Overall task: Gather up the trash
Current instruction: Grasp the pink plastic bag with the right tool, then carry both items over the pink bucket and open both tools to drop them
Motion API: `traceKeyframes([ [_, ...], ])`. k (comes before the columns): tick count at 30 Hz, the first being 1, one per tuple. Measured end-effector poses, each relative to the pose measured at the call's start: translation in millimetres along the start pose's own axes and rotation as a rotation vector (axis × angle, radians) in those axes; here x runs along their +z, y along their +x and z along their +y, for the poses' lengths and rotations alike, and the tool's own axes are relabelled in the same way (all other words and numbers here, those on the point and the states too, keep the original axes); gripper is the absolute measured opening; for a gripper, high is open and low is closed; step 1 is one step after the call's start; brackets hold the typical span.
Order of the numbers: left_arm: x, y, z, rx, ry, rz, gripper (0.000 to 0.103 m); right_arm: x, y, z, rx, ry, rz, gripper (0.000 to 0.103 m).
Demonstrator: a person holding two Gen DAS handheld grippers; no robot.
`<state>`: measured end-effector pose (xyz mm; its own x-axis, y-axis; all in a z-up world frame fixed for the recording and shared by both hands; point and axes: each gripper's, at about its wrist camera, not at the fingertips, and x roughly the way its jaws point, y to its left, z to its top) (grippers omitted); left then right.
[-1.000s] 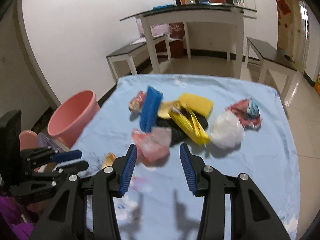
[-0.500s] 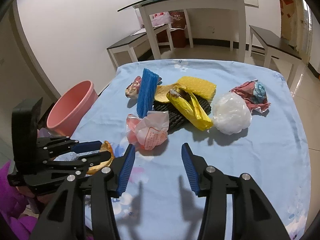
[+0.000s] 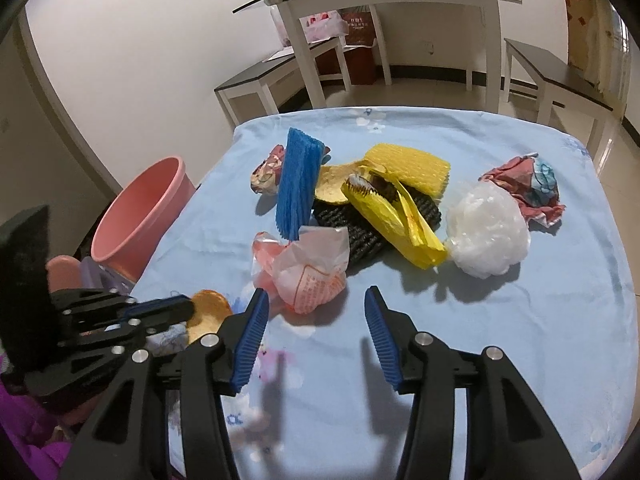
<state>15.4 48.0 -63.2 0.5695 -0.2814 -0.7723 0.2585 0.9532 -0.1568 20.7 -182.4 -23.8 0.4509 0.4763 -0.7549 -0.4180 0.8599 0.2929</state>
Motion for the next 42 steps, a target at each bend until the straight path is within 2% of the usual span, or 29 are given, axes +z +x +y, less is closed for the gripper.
traceKeyframes([
  [9, 7, -21, 12, 0.026, -0.047, -0.075, 0.002, 11, 24, -1, -0.003, 0.016, 0.031, 0.049],
  [10, 8, -22, 12, 0.030, -0.049, -0.079, 0.002, 11, 25, 0, -0.001, 0.019, 0.035, 0.046],
  [12, 9, -24, 13, 0.033, -0.054, -0.088, 0.002, 10, 27, 0, 0.009, 0.019, 0.045, 0.021],
  [17, 12, -30, 17, 0.043, -0.077, -0.117, 0.002, 7, 20, 6, 0.008, -0.009, 0.026, 0.008],
  [24, 14, -41, 28, 0.074, -0.123, -0.158, 0.002, 11, 6, 27, -0.008, -0.081, -0.031, 0.006],
  [30, 17, -64, 54, 0.128, -0.215, -0.230, 0.002, 29, 4, 54, 0.012, -0.141, -0.068, 0.006],
  [36, 17, -93, 92, 0.228, -0.304, -0.296, 0.002, 56, 14, 99, 0.076, -0.209, -0.086, 0.006],
  [42, 10, -116, 125, 0.328, -0.381, -0.327, 0.002, 78, 36, 157, 0.145, -0.295, -0.080, 0.006],
])
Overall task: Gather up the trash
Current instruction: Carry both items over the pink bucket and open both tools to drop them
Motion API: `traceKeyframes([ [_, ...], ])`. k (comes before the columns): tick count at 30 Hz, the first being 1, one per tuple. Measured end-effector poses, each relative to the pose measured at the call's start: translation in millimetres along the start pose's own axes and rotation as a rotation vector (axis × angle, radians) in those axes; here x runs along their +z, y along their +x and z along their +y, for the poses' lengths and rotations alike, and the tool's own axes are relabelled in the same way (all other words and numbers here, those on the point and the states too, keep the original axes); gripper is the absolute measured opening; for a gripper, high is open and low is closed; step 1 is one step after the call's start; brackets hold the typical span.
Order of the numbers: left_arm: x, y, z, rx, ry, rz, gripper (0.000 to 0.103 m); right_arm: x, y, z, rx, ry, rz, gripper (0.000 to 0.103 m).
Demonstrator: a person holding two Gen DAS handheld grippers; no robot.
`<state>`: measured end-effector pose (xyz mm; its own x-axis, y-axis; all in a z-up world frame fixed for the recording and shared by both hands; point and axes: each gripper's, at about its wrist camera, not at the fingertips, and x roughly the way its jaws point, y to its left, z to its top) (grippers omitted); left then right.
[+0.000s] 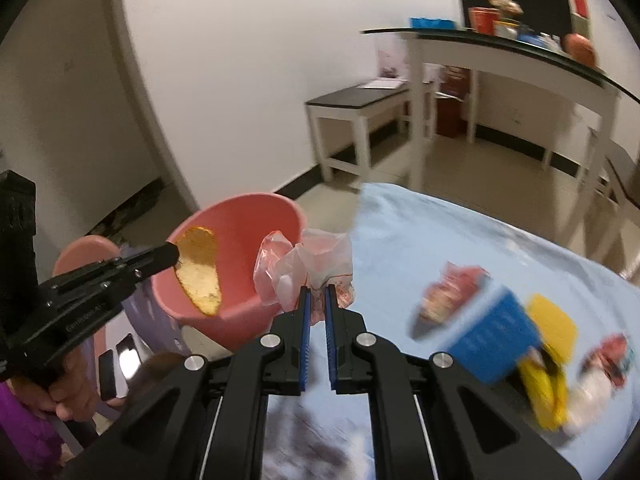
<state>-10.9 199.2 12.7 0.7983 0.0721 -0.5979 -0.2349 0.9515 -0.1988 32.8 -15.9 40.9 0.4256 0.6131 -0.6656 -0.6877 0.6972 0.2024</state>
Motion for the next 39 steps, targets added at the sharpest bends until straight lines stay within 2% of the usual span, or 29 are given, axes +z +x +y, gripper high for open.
traceKeyframes([
  [6, 1, 5, 37, 0.087, -0.072, 0.005, 0.002, 18, 41, 38, 0.048, -0.059, 0.038, 0.007],
  [14, -6, 23, 61, 0.138, -0.095, 0.043, 0.002, 18, 85, 64, 0.042, -0.103, 0.099, 0.007],
  [24, -11, 40, 65, 0.163, -0.093, 0.062, 0.002, 11, 105, 65, 0.042, -0.119, 0.141, 0.007],
  [37, -14, 45, 74, 0.189, -0.113, 0.062, 0.002, 7, 109, 70, 0.054, -0.118, 0.154, 0.009],
  [39, -14, 45, 75, 0.189, -0.124, 0.065, 0.002, 7, 109, 70, 0.054, -0.119, 0.154, 0.012],
])
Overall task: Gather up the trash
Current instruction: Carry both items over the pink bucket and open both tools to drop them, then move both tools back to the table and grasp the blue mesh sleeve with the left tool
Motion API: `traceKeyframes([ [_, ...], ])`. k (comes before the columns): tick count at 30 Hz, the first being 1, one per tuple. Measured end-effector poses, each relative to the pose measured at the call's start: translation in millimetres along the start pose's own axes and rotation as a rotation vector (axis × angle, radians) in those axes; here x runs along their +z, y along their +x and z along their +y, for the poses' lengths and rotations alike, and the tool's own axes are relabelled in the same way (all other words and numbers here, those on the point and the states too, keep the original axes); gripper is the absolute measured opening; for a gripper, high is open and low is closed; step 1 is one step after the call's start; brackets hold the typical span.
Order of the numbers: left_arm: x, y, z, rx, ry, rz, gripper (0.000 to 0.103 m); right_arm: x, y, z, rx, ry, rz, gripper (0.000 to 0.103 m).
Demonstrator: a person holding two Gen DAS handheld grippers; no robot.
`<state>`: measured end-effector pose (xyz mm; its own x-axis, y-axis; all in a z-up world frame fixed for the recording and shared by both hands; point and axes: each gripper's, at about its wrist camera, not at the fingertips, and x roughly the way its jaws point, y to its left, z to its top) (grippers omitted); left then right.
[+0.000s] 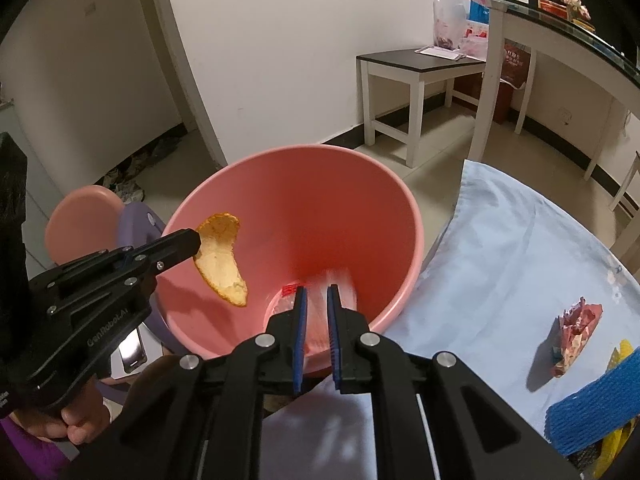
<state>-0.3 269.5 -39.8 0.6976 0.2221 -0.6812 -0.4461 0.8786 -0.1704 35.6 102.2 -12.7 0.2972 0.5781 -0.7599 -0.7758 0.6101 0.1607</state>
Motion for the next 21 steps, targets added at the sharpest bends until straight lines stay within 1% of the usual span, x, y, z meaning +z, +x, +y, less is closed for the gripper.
traceKeyframes([
  [4, 0, 0, 2, -0.017, -0.020, 0.012, 0.004, -1, -3, 0, 0.006, 0.005, -0.007, 0.022],
  [5, 0, -1, 2, -0.018, -0.019, 0.010, 0.004, -1, -5, 0, 0.008, 0.007, -0.013, 0.026],
  [6, 0, -2, 1, -0.020, -0.017, 0.008, 0.007, -2, -6, 0, 0.009, 0.009, -0.018, 0.030],
  [7, 1, -3, 1, -0.024, -0.017, 0.007, 0.009, -2, -7, 0, 0.011, 0.010, -0.022, 0.031],
  [9, 1, -5, 0, -0.028, -0.023, 0.003, 0.021, -4, -10, -1, 0.013, 0.013, -0.028, 0.032],
  [11, 1, -7, 0, -0.034, -0.028, 0.004, 0.026, -5, -13, -1, 0.014, 0.018, -0.031, 0.032],
  [16, 2, -12, -4, -0.048, -0.036, 0.002, 0.026, -10, -23, -4, 0.012, 0.030, -0.046, 0.032],
  [21, 1, -20, -15, -0.080, -0.027, 0.000, 0.026, -18, -38, -11, 0.008, 0.052, -0.064, 0.033],
])
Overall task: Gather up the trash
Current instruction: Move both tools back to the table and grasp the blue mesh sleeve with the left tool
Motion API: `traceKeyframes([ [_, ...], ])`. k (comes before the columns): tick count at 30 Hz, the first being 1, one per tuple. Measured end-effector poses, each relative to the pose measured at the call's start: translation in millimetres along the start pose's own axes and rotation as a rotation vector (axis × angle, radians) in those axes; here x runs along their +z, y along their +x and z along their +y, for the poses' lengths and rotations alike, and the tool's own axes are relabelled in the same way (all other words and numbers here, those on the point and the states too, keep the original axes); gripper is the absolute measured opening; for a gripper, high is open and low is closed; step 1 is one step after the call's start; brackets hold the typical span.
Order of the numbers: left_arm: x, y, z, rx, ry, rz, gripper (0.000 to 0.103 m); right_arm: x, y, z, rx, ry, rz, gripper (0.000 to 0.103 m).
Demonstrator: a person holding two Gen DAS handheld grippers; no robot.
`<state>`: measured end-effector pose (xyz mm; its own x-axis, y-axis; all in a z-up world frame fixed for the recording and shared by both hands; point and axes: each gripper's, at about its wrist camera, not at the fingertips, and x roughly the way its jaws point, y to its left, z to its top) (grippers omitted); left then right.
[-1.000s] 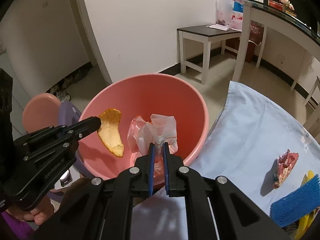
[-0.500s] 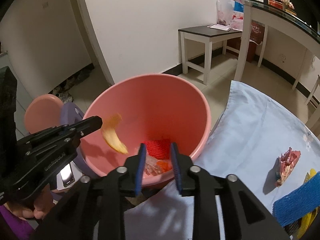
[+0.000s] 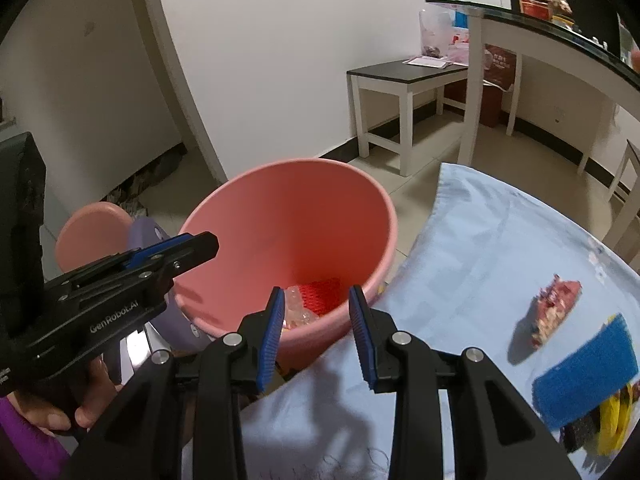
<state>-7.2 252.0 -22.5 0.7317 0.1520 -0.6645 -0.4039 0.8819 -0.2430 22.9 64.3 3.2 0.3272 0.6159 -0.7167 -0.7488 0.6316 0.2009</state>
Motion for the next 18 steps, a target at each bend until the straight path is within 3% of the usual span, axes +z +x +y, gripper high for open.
traceKeyframes([
  [4, -2, -6, -17, -0.034, 0.029, -0.002, 0.026, -9, -17, -9, -0.009, 0.022, -0.016, 0.034],
  [7, -6, -9, -31, -0.066, 0.058, -0.002, 0.026, -17, -33, -17, -0.025, 0.034, -0.032, 0.041],
  [18, -23, -11, -88, -0.178, 0.172, 0.047, 0.027, -46, -86, -53, -0.106, 0.091, -0.084, 0.042],
])
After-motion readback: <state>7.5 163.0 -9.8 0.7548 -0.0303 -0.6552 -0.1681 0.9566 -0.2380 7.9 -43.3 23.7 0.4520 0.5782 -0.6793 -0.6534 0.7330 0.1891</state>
